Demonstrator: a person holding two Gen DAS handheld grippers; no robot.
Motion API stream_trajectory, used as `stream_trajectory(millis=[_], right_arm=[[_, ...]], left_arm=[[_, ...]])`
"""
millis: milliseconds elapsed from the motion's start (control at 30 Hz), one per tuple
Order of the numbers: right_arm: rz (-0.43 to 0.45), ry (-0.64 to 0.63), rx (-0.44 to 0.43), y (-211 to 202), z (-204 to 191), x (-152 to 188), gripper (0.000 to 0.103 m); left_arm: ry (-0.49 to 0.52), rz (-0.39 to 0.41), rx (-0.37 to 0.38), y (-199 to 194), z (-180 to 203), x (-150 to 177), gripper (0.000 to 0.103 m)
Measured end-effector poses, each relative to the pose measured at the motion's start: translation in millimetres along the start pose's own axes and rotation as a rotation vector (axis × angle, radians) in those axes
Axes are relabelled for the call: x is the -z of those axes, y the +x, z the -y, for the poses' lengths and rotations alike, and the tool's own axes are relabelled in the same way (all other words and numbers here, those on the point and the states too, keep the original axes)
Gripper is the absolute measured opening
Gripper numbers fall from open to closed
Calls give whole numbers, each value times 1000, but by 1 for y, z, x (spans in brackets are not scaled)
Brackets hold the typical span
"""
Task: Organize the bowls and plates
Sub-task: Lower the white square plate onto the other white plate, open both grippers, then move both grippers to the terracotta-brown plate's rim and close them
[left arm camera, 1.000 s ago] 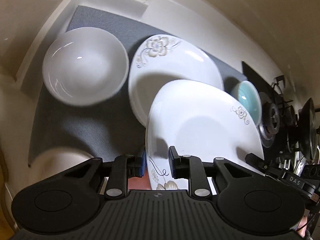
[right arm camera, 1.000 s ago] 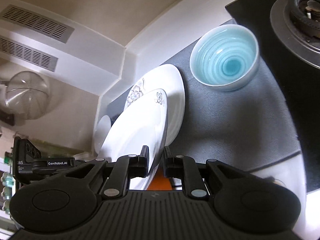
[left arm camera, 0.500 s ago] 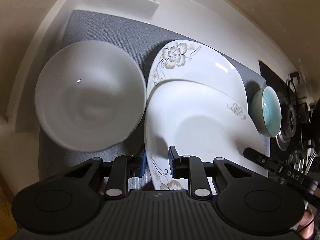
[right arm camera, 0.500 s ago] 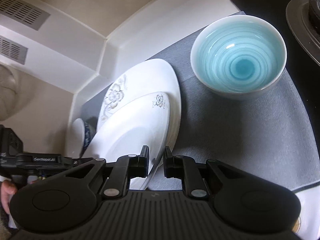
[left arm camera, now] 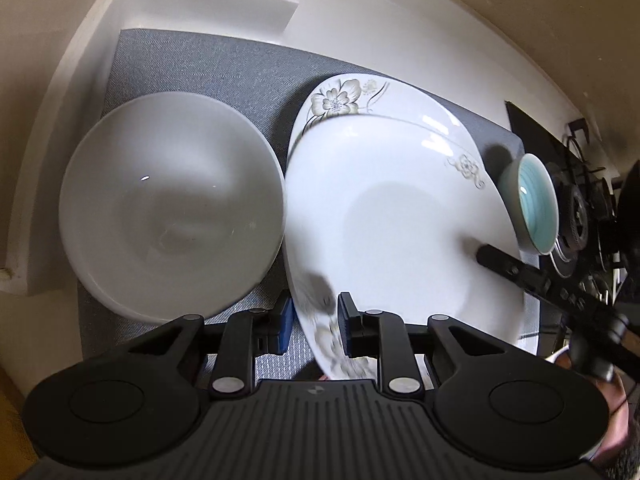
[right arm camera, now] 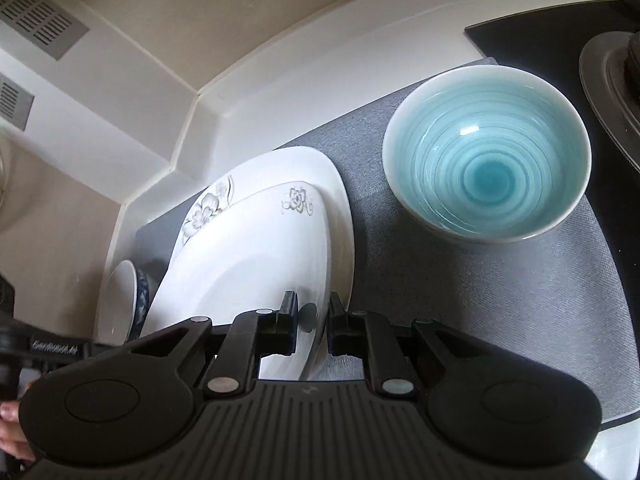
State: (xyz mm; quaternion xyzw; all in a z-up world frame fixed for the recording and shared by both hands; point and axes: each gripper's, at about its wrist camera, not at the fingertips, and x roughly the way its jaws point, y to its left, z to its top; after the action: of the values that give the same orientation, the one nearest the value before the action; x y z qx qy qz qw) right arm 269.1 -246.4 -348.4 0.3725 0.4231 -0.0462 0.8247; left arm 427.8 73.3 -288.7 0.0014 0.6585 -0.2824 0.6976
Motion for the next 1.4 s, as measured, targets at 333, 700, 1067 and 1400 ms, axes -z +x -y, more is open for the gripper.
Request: stream_trajectory(millis=[333,700,1067,1400], right_arm=[[23,-35,14,1,-8,-1,28],[-61,-308,184,4,-45,7,50],[-58,-345,243,9,-53,15,50],[12,-280,219,-2,-42,18,20]], left_arm=[[-35,30,24,-5,-3,14,17],[-44,36,69,-9,-7,12,17],[-24,54,77,-8,2,17,17],[-85,42,60,7,-14,14,17]])
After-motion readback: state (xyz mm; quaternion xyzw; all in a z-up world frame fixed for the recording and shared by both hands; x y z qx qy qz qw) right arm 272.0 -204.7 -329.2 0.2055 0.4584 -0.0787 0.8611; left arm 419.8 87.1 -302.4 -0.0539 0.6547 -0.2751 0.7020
